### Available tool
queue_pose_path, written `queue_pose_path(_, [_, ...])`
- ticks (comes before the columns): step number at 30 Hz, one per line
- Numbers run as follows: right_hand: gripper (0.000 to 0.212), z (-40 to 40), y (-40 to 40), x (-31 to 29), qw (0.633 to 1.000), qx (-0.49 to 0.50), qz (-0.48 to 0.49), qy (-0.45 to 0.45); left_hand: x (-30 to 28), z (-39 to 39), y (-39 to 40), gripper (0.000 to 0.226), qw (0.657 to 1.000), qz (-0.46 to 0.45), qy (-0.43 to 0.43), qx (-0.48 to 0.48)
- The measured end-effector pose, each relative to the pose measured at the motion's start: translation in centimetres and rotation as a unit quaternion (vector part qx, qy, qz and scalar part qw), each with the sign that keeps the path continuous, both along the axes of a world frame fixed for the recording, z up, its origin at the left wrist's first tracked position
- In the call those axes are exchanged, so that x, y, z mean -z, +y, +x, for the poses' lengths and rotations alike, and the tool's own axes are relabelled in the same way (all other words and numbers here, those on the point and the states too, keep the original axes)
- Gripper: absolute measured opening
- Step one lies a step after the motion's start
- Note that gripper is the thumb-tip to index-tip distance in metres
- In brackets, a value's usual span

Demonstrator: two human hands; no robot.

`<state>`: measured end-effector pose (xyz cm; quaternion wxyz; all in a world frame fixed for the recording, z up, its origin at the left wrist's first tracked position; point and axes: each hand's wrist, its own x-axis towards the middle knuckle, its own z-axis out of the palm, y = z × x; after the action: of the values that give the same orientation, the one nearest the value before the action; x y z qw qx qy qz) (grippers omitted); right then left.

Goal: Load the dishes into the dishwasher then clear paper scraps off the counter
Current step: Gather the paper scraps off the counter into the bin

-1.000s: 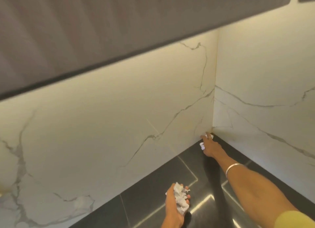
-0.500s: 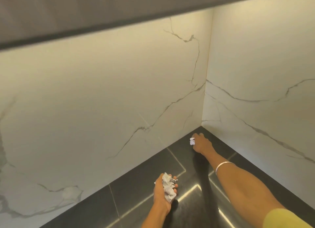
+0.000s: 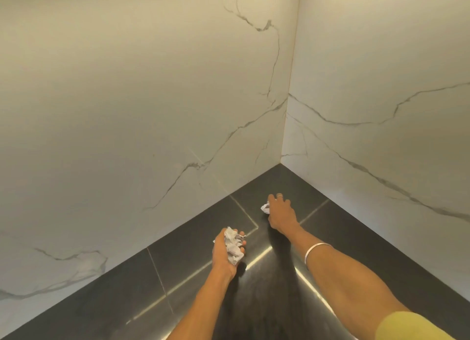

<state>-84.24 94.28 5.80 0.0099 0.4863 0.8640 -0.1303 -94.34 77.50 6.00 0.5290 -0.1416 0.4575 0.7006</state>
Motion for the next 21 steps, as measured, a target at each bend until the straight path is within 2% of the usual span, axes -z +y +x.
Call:
queue_pose_path(4, [0.05,1.0,-3.7,-0.4,1.0,-0.019,-0.007,-0.001,0.0,0.1,-0.4,0.027,1.0,0.016,-0.001,0.013])
queue_pose_path(7, [0.044,1.2,-6.1,-1.4,0.998,-0.03,-0.062,-0.001,-0.1,0.4,-1.1,0.028,1.0,0.02,-0.005,0.023])
queue_pose_path(12, [0.038,2.0,-11.9,-2.6,0.97,0.116,-0.169,0.133,-0.9,1.9,-3.7,0.03,1.0,0.008,-0.008,0.027])
queue_pose_path(15, [0.035,2.7,-16.2,-2.7,0.95,0.142,-0.191,0.202,-0.8,2.8,-6.0,0.03,1.0,0.003,-0.005,0.029])
queue_pose_path(18, [0.019,3.6,-20.2,-3.3,0.928,0.144,-0.196,0.283,-0.9,4.3,-8.7,0.027,0.999,-0.021,0.004,0.036])
queue_pose_path(21, [0.01,4.9,-24.0,-4.0,0.906,0.169,-0.219,0.319,-0.1,5.8,-11.3,0.027,0.997,-0.053,0.027,0.041])
